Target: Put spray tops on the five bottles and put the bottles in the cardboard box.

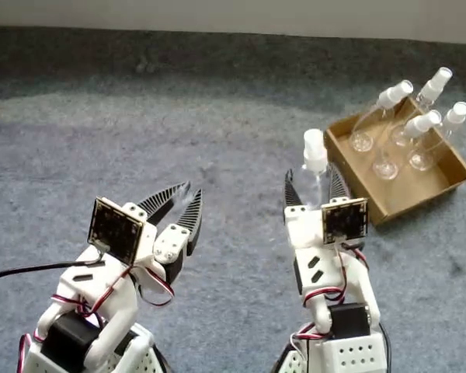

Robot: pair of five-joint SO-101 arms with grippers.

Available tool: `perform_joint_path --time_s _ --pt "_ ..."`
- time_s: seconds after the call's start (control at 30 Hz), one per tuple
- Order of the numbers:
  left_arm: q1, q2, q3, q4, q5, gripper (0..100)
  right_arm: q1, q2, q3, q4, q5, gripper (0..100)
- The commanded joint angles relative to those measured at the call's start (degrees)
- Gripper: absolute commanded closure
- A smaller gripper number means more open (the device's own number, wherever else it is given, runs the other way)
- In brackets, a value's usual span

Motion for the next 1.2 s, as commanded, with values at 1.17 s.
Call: perform_joint_path --time_s 1.17 --pt "-30.6 -10.2 27.8 13.8 -5.9 99 30.0 42.9 -27.4 -18.2 -0.4 89.3"
